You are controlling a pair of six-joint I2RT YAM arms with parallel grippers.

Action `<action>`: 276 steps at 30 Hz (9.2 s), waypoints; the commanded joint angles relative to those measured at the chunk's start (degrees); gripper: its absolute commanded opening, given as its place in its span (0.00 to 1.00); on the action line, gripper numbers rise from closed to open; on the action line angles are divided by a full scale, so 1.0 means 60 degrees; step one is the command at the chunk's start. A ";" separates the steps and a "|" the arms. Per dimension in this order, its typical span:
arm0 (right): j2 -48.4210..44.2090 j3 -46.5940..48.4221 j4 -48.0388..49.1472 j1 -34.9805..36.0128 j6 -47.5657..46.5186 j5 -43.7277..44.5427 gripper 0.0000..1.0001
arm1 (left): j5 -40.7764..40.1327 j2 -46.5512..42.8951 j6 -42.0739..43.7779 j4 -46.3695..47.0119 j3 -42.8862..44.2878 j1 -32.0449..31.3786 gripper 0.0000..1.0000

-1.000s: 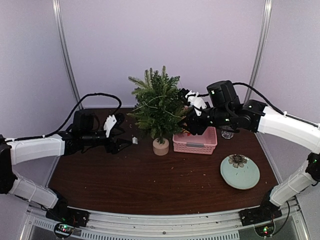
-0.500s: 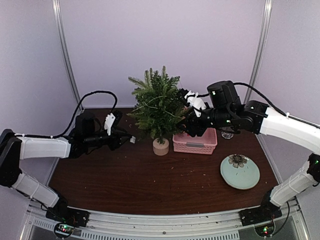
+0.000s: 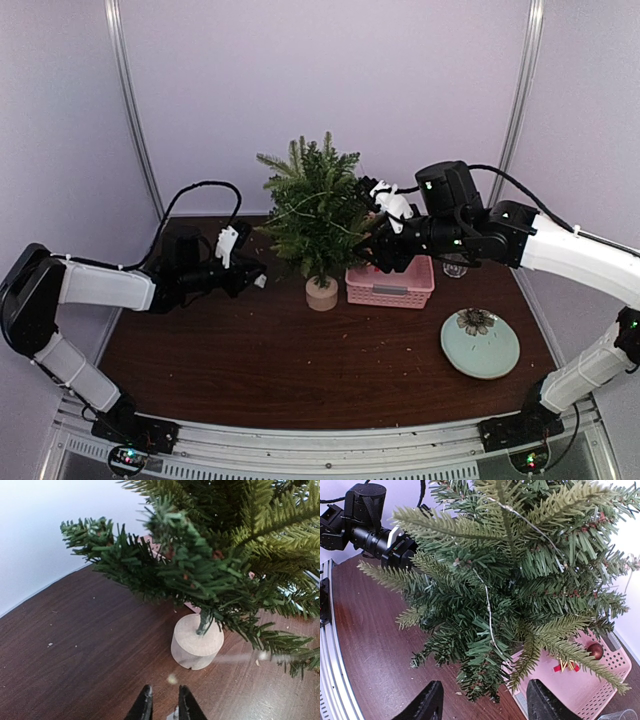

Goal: Decorate the small christmas tree

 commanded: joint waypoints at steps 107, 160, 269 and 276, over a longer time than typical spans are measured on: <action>-0.0985 -0.0163 -0.0072 0.0049 0.0240 -0.0036 0.99 | 0.2203 0.1885 0.0393 -0.2059 0.3030 0.1632 0.98; 0.6902 0.4249 -0.4463 -0.4585 0.4136 -0.0153 0.88 | -0.3633 -0.0048 -0.2937 -0.8181 0.4902 0.1676 0.98; 0.6533 0.3175 -0.3395 -0.4135 -0.1369 -0.0582 0.32 | -0.2688 0.0481 -0.1990 -0.9800 0.5614 0.1676 0.97; 0.6488 0.3167 -0.3318 -0.4067 -0.1309 -0.0882 0.28 | -0.2657 0.0508 -0.2034 -0.9778 0.5572 0.1676 0.98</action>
